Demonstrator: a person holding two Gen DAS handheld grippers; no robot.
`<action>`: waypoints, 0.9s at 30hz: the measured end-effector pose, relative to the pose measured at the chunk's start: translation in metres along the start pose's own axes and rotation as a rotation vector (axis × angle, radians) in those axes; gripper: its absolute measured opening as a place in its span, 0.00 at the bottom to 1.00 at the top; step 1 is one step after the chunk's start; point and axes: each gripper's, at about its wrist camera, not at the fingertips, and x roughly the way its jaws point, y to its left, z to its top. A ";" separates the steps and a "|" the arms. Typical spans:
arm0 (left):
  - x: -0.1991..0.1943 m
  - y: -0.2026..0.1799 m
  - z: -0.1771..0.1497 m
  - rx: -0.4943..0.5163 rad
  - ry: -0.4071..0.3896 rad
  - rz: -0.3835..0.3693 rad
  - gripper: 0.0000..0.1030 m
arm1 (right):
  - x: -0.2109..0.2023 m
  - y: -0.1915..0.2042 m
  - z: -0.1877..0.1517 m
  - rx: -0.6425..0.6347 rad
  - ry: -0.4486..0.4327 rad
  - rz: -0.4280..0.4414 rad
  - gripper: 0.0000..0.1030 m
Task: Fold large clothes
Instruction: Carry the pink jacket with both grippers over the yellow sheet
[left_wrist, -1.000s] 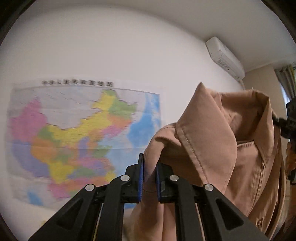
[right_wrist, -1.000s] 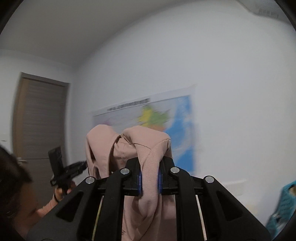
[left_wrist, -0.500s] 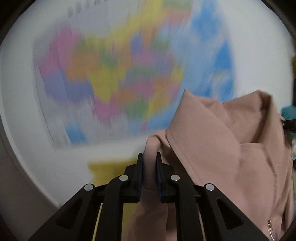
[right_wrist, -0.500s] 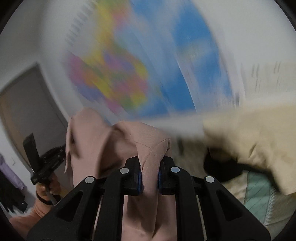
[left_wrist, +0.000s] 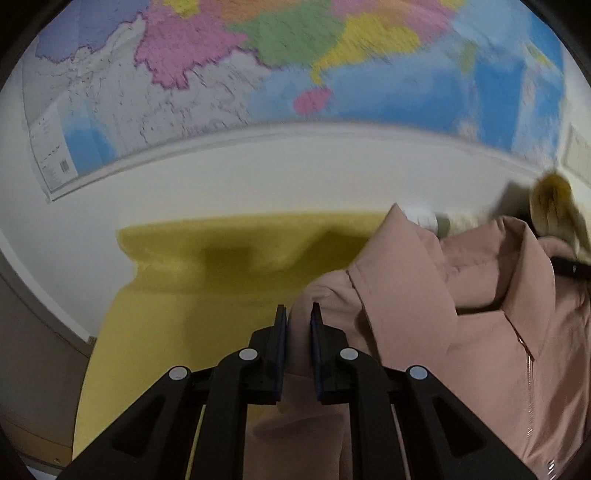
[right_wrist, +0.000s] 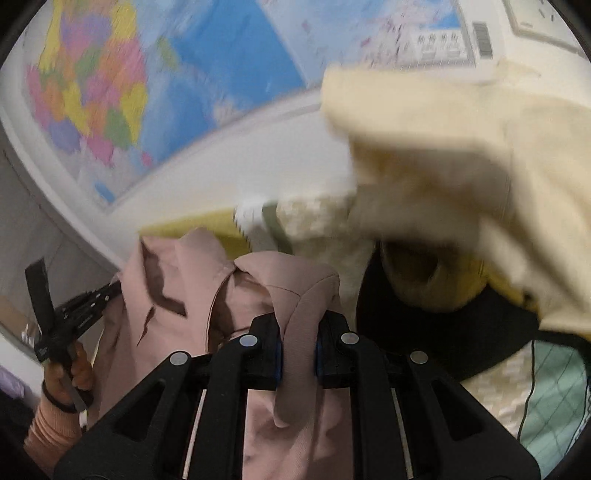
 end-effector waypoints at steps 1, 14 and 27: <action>0.002 0.003 0.006 -0.016 -0.003 -0.008 0.10 | 0.004 -0.004 0.004 0.007 -0.004 -0.002 0.12; -0.039 0.087 -0.052 -0.018 0.027 -0.209 0.82 | -0.046 0.018 -0.029 -0.196 -0.017 -0.169 0.88; -0.063 0.053 -0.173 0.121 0.245 -0.339 0.29 | -0.130 -0.026 -0.194 -0.174 0.245 -0.133 0.32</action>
